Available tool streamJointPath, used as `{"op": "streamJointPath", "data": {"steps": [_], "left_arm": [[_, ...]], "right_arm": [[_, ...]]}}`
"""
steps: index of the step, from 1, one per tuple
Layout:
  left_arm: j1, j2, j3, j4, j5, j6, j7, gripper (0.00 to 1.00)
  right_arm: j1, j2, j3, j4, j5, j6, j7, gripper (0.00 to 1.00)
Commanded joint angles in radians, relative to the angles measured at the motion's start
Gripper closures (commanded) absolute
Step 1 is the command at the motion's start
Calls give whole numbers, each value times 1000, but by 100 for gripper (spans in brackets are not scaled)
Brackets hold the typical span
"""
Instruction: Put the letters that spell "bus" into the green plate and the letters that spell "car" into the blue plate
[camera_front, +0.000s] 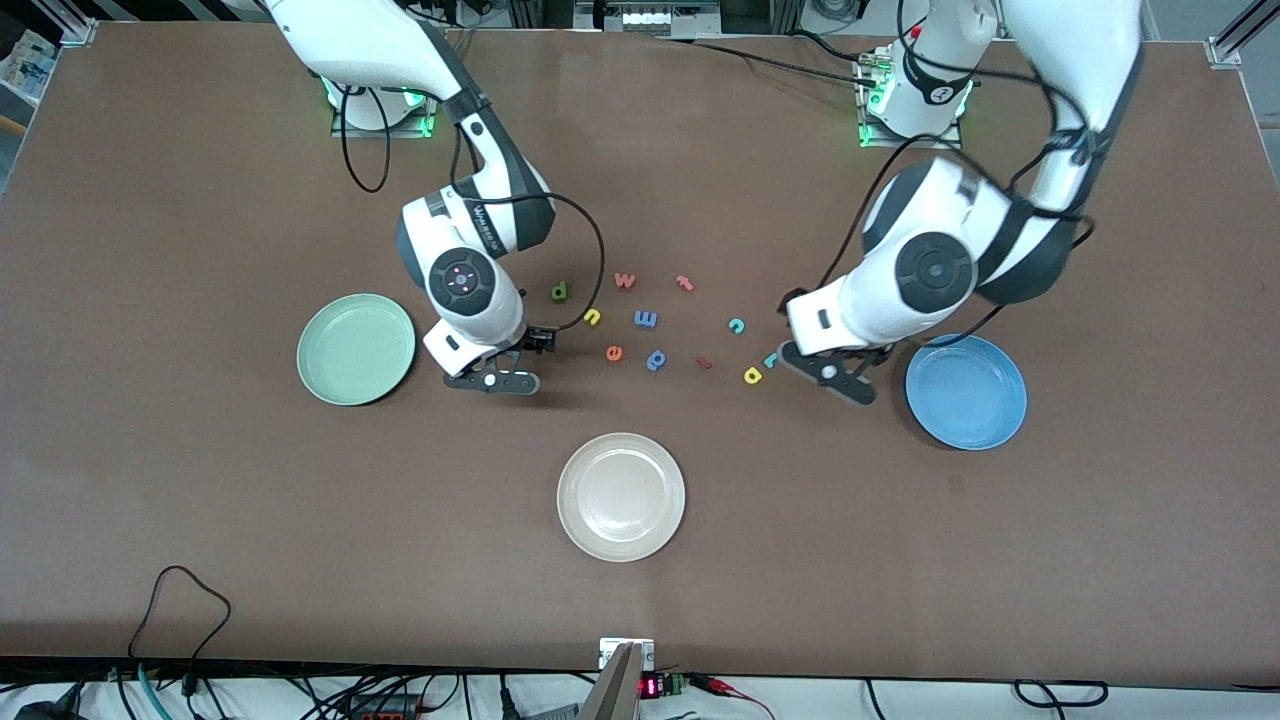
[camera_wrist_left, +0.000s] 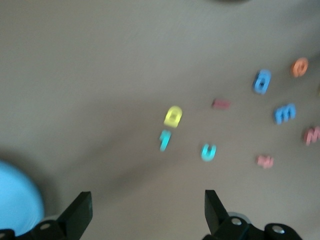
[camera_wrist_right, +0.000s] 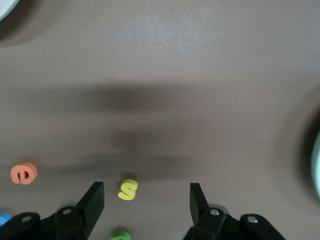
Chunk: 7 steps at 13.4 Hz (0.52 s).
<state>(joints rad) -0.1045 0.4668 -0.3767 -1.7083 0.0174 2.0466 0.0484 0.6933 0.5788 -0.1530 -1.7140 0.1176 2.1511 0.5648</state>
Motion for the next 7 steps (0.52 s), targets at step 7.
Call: {"op": "streamJointPath", "data": {"steps": [7], "left_arm": [[-57, 162, -2, -152, 194, 434, 18, 28]], "right_arm": [[44, 85, -10, 16, 17, 59, 90, 32]]}}
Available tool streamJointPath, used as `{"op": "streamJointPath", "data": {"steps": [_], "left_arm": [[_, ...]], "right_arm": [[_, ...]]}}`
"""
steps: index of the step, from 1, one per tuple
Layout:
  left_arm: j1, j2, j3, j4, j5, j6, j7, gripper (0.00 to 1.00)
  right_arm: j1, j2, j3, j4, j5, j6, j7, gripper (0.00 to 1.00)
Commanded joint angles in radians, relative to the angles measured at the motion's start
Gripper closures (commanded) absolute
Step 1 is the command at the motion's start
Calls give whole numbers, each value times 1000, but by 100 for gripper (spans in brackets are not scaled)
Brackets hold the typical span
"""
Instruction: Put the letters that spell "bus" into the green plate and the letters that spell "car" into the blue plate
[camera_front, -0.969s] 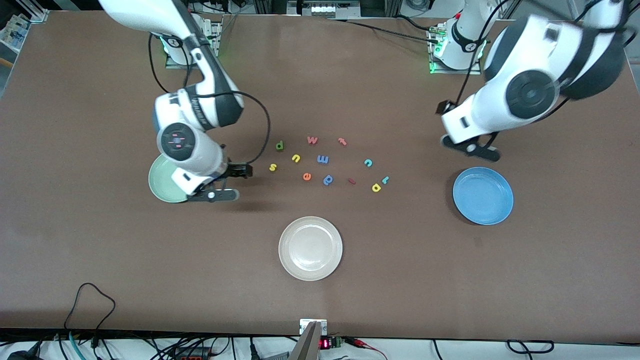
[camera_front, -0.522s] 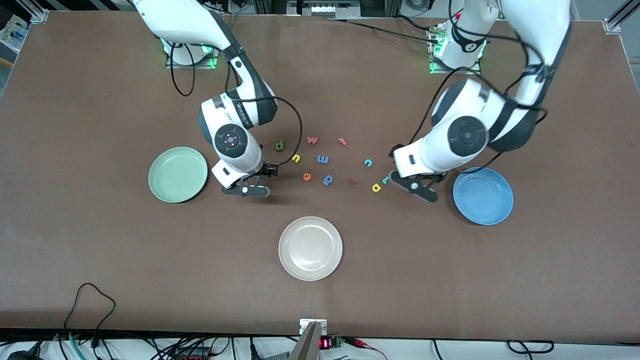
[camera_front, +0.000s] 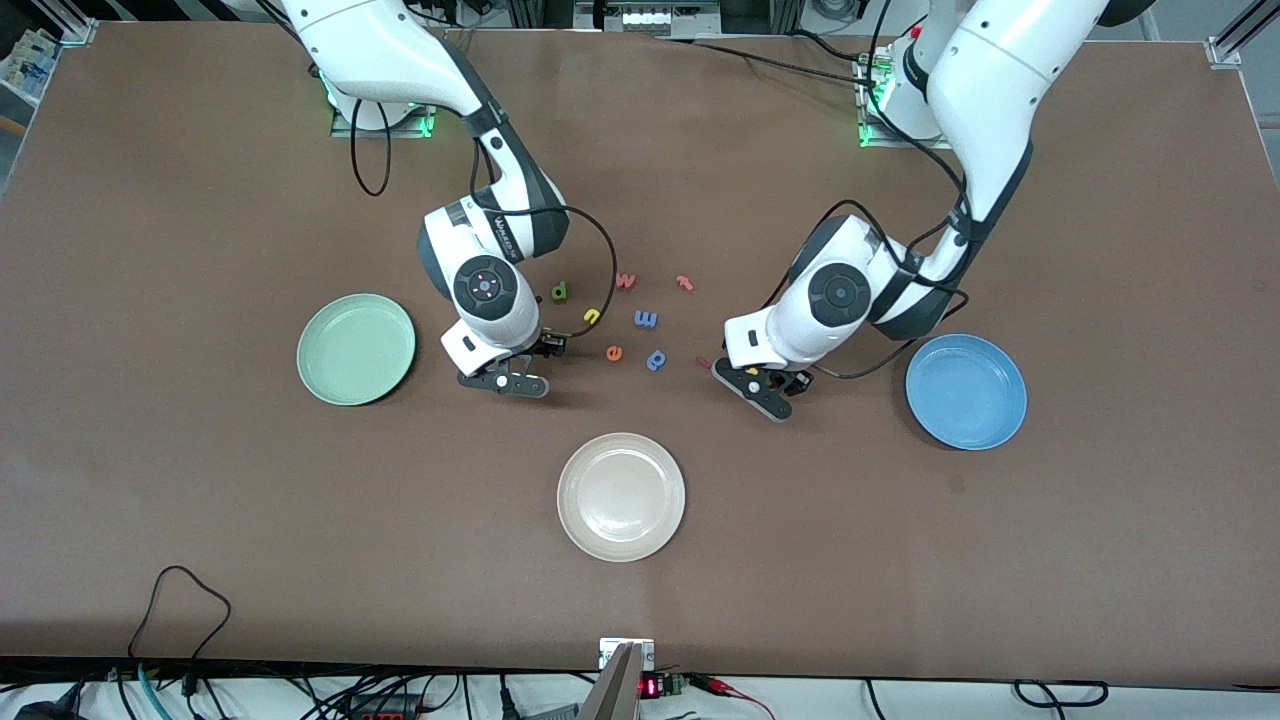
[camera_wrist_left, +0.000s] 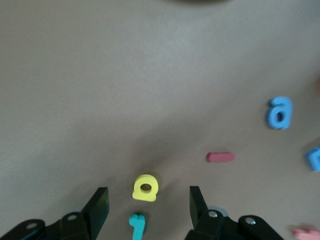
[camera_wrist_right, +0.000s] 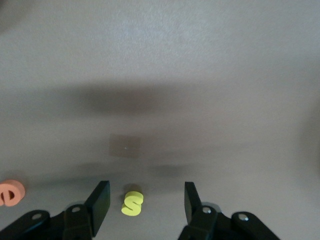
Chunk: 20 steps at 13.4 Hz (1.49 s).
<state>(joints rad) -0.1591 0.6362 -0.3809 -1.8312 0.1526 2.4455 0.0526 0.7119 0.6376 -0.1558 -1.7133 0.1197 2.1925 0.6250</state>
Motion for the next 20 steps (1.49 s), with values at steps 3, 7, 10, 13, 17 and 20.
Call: {"op": "streamJointPath", "data": {"steps": [3, 7, 10, 13, 17, 20], "left_arm": [[-10, 37, 2, -31, 149, 64, 7, 33], [-23, 51, 4, -36, 177, 78, 7, 47], [-16, 50, 4, -34, 251, 70, 9, 81], [4, -41, 2, -5, 249, -84, 6, 87], [117, -107, 4, 33, 251, -388, 13, 85], [272, -89, 5, 15, 254, -402, 79, 81]], "right_arm": [[53, 53, -5, 11, 17, 32, 62, 35], [64, 53, -5, -12, 25, 20, 73, 43], [63, 54, 7, -20, 26, 18, 91, 47], [63, 54, 7, -28, 31, 16, 91, 60], [64, 54, 7, -37, 31, 18, 93, 73], [64, 54, 7, -39, 31, 18, 91, 84]]}}
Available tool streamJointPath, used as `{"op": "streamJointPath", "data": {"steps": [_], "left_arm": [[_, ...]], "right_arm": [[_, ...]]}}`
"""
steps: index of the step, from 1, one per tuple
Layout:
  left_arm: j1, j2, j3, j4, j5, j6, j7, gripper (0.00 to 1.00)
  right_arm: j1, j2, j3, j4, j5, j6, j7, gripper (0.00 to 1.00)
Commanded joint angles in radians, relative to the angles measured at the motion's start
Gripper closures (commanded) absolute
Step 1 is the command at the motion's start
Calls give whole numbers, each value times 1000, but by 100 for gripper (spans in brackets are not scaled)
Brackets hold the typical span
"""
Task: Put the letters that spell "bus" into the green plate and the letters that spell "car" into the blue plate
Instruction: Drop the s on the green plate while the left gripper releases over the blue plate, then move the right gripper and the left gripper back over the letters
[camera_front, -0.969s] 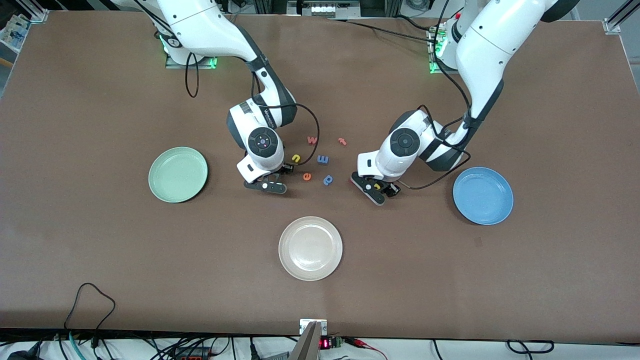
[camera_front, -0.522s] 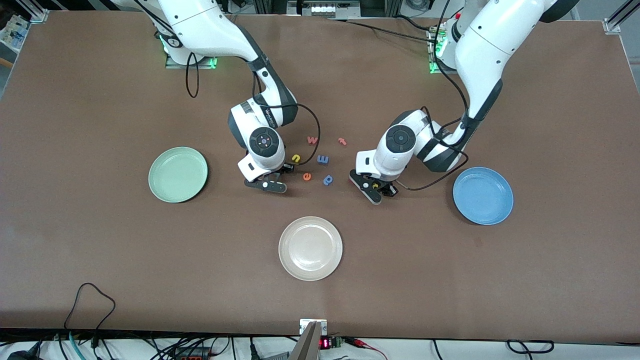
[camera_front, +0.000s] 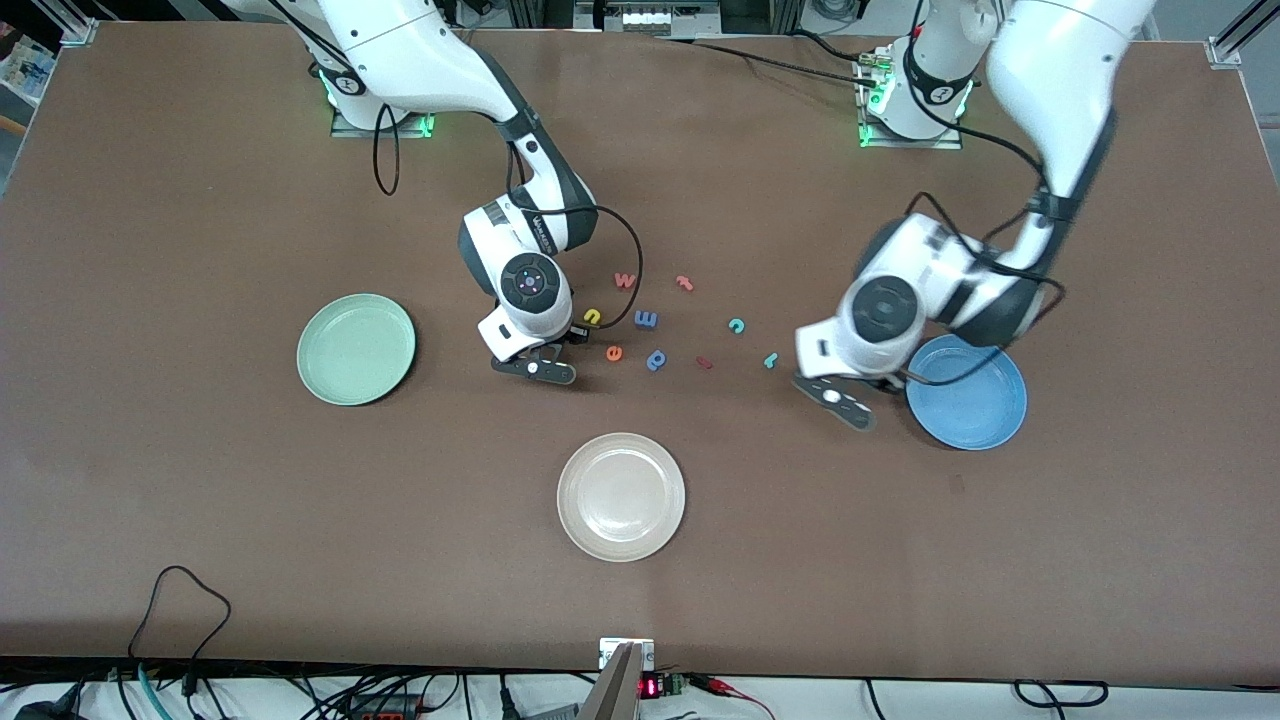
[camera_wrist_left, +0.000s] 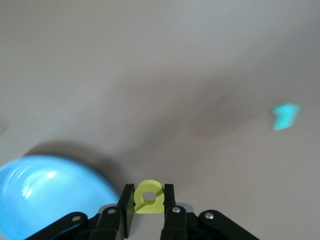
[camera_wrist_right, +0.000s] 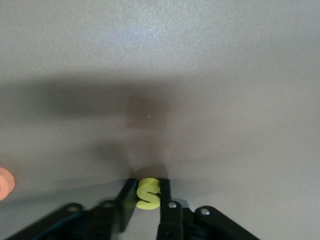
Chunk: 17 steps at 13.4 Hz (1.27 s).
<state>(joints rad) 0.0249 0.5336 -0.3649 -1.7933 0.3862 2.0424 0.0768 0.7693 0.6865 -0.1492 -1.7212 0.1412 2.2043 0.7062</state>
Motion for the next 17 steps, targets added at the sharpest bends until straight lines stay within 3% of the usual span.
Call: {"op": "streamJointPath", "data": {"steps": [1, 3, 5, 7, 8, 11, 13, 15, 16, 17], "left_arm": [[125, 25, -9, -23, 20, 5, 96, 81], [182, 37, -9, -35, 22, 18, 136, 75], [207, 42, -11, -37, 22, 18, 129, 0], [196, 8, -37, -54, 20, 7, 117, 0], [196, 6, -95, -52, 17, -2, 95, 0], [158, 34, -219, -38, 17, 15, -188, 0], [94, 60, -224, -35, 10, 83, -377, 0], [31, 98, -223, -44, 10, 183, -446, 0], [8, 120, -218, -53, 20, 235, -448, 10], [-18, 133, -213, -58, 23, 246, -445, 27]], "right_arm": [[7, -1, 0, -29, 8, 6, 7, 86], [7, -60, -3, -20, 8, -20, -7, 91], [-28, -137, -27, -12, -2, -105, -31, 91], [-88, -203, -96, -12, -11, -200, -187, 91], [-128, -217, -131, -12, -11, -239, -297, 91], [-199, -234, -234, -57, -12, -259, -532, 90], [-217, -234, -280, -107, -12, -224, -622, 90], [-231, -232, -280, -168, -11, -148, -626, 89], [-232, -228, -279, -205, -3, -94, -626, 88], [-232, -222, -279, -240, -2, -43, -626, 88]]}}
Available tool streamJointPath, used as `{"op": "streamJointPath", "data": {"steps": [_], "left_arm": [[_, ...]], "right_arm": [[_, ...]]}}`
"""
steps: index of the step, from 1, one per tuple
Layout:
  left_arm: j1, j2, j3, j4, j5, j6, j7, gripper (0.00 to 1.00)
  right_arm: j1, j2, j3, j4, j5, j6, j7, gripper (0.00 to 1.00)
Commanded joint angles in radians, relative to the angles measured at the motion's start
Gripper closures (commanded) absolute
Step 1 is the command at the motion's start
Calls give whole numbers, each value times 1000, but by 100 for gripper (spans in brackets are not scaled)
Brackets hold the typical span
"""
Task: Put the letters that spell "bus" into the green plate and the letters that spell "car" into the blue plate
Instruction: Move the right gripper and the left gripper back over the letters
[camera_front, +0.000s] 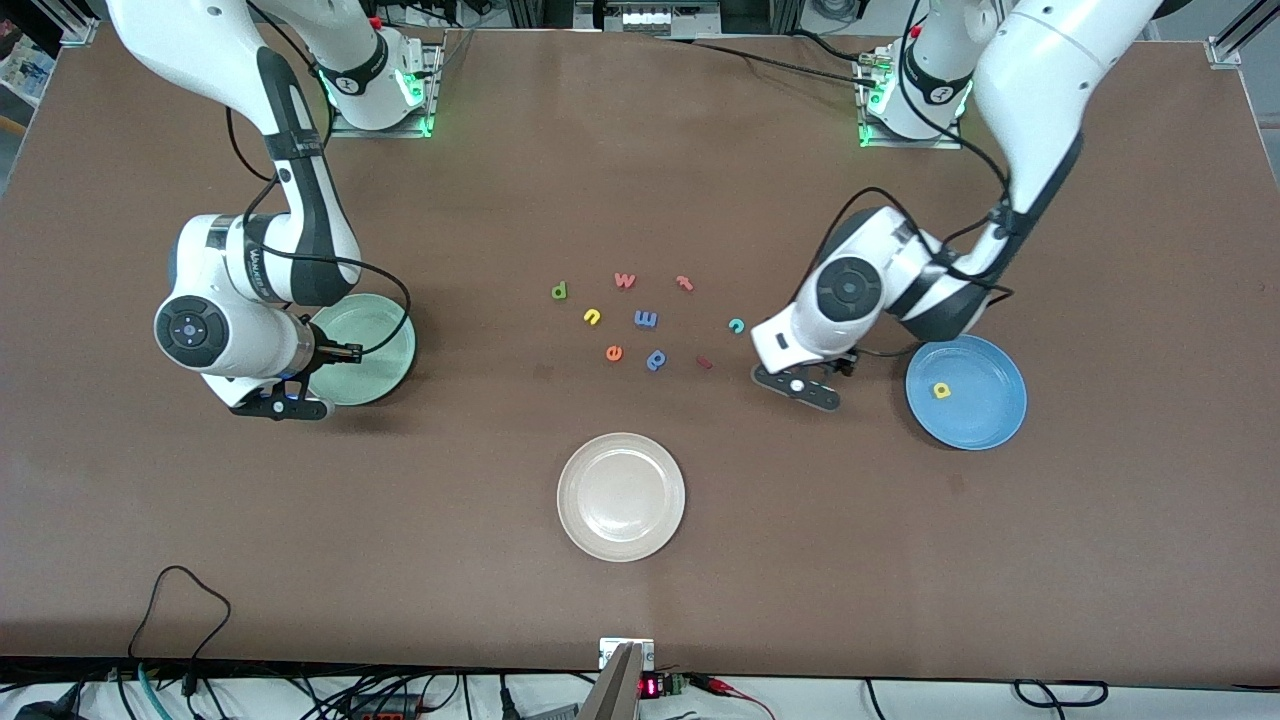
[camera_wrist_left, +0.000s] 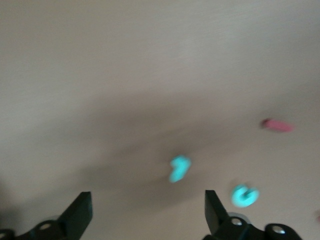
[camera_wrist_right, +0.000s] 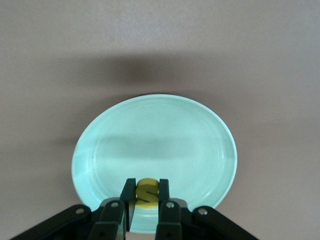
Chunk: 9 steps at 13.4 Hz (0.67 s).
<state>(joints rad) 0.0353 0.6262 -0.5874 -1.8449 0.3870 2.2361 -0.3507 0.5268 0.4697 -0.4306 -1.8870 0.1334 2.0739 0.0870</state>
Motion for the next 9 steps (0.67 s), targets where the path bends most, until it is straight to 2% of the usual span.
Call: {"op": "streamJointPath", "data": {"steps": [1, 2, 3, 4, 5, 9], "left_arm": [[-34, 44, 11, -8, 48, 56, -14, 48], [-34, 46, 11, -10, 82, 56, -16, 53], [-35, 46, 11, -16, 95, 56, -16, 54], [-31, 53, 14, -16, 113, 56, -16, 54], [-25, 67, 14, -16, 148, 57, -17, 54], [-35, 87, 14, -22, 171, 59, -43, 56]], "right_arm": [[12, -5, 4, -107, 8, 128, -9, 88], [12, -2, 6, -130, 8, 147, -9, 87], [10, 4, 6, -135, 8, 147, -9, 76], [9, 10, 6, -132, 14, 146, -6, 22], [7, 0, 4, -123, 15, 134, 6, 0], [74, -112, 7, -23, 15, -44, 60, 0]]}}
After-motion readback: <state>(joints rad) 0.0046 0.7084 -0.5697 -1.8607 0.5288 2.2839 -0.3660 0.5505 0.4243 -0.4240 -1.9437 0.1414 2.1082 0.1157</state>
